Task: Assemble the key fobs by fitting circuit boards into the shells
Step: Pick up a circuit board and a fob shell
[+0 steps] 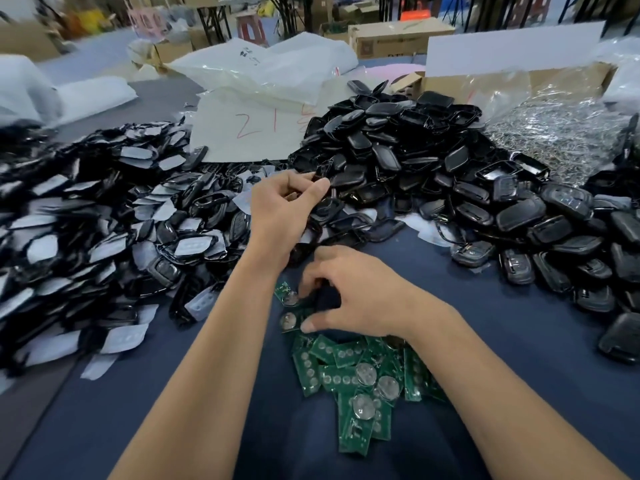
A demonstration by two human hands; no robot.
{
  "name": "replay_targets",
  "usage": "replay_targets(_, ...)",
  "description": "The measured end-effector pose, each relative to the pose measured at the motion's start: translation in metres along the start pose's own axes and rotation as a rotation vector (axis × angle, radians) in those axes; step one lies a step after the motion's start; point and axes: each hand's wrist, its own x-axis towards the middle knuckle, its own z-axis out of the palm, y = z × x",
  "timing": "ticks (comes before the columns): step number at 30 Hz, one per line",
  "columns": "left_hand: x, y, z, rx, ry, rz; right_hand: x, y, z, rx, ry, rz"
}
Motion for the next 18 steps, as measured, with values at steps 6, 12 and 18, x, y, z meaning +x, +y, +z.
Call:
replay_targets(6,-0.012,-0.004,-0.025,-0.097,0.1,-0.006,-0.005,0.005,-0.004,0.288,0.039,0.031)
replay_targets(12,-0.021,-0.005,-0.013,-0.137,0.02,-0.114,-0.012,0.024,-0.015,0.989,0.425,0.067)
replay_targets(18,-0.03,-0.001,0.001,-0.078,-0.127,-0.17,-0.006,0.036,-0.015,1.232,0.675,0.196)
